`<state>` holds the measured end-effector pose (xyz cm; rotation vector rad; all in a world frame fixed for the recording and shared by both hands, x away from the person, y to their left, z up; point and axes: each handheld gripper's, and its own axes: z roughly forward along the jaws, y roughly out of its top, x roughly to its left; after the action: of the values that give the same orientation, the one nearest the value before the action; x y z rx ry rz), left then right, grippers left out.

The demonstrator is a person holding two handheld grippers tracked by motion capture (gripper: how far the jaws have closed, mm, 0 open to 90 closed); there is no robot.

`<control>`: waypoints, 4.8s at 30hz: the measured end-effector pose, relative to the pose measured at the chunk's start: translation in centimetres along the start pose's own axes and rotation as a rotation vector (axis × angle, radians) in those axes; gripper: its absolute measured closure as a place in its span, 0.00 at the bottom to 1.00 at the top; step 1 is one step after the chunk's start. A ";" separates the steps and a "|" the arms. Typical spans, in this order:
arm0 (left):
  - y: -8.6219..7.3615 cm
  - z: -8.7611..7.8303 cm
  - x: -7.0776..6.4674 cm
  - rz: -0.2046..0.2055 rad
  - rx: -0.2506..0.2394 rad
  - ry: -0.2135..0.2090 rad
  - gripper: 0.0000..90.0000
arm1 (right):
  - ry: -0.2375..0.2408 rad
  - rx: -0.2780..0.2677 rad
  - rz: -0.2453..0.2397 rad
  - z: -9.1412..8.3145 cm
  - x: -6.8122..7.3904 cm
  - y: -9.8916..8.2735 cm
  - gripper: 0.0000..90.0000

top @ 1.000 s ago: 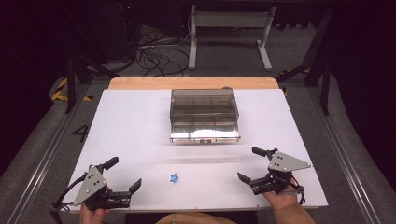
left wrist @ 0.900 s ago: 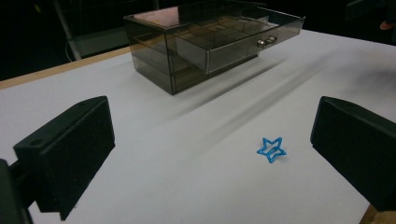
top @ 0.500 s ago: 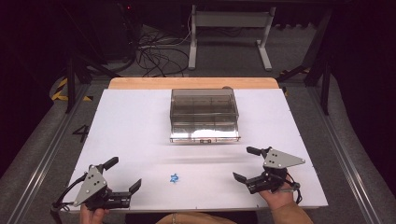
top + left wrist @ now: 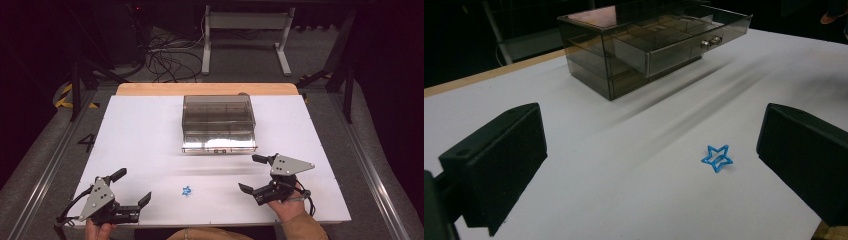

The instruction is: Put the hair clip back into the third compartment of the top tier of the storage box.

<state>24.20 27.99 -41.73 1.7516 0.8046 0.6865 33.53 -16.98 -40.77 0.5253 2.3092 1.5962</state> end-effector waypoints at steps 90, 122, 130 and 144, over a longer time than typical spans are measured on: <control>-0.2 -0.7 -0.2 0.010 0.011 0.029 0.01 | 0.242 0.263 -0.018 13.0 5.0 2.2 0.26; -0.2 -0.5 -0.2 0.010 0.017 0.019 0.01 | 0.238 0.400 -0.044 15.9 6.5 1.2 0.41; -0.2 -0.5 -0.2 0.008 0.017 0.018 0.01 | 0.211 0.419 -0.055 16.2 6.8 1.1 0.49; -0.2 -0.5 -0.2 0.015 0.021 0.013 0.01 | 0.147 0.436 -0.118 16.1 7.7 1.0 0.65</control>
<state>23.68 28.13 -41.76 1.7751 0.8108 0.7030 33.69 0.25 -45.63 0.3623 2.7586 1.1104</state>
